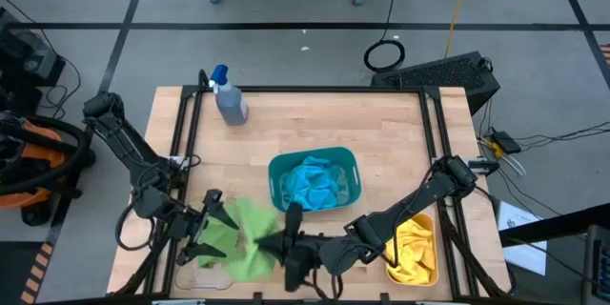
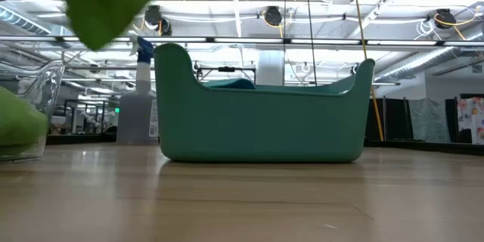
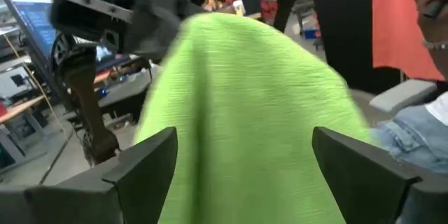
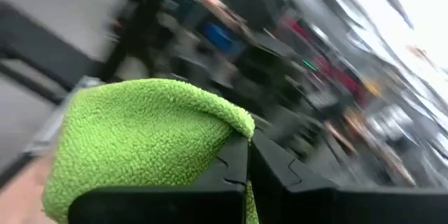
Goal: Sort microfiber towel by color & place in baskets
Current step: Put the green microfiber towel into the transparent bin
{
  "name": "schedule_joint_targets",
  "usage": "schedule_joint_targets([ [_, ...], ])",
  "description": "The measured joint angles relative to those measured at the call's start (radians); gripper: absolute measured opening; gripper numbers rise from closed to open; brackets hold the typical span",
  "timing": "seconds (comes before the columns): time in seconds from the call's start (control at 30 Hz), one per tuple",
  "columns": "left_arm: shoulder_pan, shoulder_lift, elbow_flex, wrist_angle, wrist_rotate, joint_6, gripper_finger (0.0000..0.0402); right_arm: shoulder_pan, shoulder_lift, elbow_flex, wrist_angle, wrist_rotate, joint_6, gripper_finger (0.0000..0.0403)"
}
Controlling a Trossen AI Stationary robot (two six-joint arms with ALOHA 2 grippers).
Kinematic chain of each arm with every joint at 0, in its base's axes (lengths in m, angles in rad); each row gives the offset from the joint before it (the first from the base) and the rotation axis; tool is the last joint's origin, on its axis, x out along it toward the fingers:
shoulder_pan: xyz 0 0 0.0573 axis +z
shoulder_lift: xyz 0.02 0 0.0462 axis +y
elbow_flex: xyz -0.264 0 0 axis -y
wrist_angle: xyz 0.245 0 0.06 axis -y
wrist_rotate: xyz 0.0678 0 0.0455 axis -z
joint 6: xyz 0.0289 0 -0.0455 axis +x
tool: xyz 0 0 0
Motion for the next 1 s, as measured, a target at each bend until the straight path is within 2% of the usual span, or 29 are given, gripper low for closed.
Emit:
schedule_joint_targets([
  [0.13,0.004,0.034,0.000,0.071,-0.003,0.031,0.0336,-0.007,0.000,0.000,-0.011,-0.195,-0.070,0.0000],
  [0.27,0.017,0.080,0.000,0.133,-0.004,0.045,0.0336,-0.027,0.000,0.000,-0.015,-0.280,-0.096,0.0000],
  [0.37,0.027,0.112,0.000,0.138,0.012,0.039,0.0336,-0.037,0.000,0.000,-0.015,-0.280,-0.094,0.0000],
  [0.5,0.037,0.139,0.000,0.136,0.092,0.015,0.0336,-0.046,0.000,0.000,-0.021,-0.279,-0.098,0.0000],
  [0.73,0.037,0.133,0.000,0.124,0.099,-0.046,0.0336,-0.048,0.000,0.000,-0.035,-0.276,-0.098,0.0000],
  [0.87,0.041,0.133,0.000,0.073,0.025,-0.064,0.0321,-0.040,0.000,0.000,-0.021,-0.251,-0.102,0.0000],
  [1.0,0.043,0.133,0.006,0.011,-0.063,-0.088,0.0266,-0.034,0.000,0.000,-0.015,-0.170,-0.101,0.0000],
])
